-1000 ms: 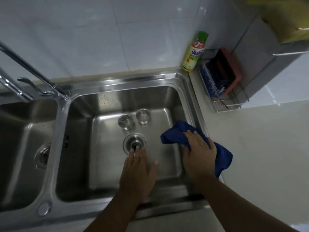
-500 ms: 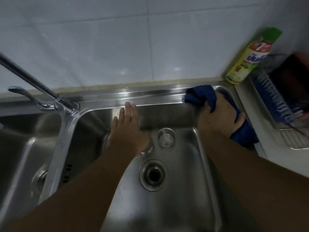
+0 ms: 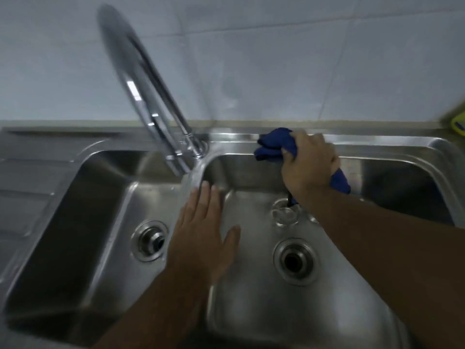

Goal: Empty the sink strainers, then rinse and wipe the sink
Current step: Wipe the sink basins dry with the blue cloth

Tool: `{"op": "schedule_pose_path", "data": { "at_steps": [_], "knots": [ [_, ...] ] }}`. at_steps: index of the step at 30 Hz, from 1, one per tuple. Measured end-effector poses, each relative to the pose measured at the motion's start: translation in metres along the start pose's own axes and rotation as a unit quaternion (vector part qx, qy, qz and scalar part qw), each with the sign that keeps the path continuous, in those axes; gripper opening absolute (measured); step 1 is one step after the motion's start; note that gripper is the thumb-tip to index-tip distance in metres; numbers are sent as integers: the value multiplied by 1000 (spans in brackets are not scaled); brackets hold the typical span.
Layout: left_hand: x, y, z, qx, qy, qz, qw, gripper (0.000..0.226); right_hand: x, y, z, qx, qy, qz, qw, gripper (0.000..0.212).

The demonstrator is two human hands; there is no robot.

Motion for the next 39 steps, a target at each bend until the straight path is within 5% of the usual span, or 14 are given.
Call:
{"op": "schedule_pose_path", "data": {
  "at_steps": [10, 16, 21, 31, 39],
  "knots": [
    [67, -64, 17, -2, -14, -10, 1000, 93, 132, -47, 68, 103, 112, 63, 986, 9],
    [70, -64, 19, -13, -98, -4, 995, 90, 164, -127, 95, 141, 79, -139, 977, 41],
    [77, -68, 10, -4, -196, -10, 981, 82, 166, -120, 106, 167, 74, -203, 962, 44],
    [216, -180, -45, 77, 27, -47, 996, 87, 161, -272, 59, 261, -1, -239, 935, 48],
    [229, -195, -41, 90, 34, -79, 992, 80, 165, -390, 11, 364, -44, -256, 894, 63]
  ]
}}
Point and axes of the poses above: each hand's wrist, its own y-axis towards the middle knuckle, its own z-axis out of the palm, x = y × z, the point moved 7 cm from there along y, towards the middle knuckle, and after that the axes turned 7 degrees about -x, right-handed, at the moved point
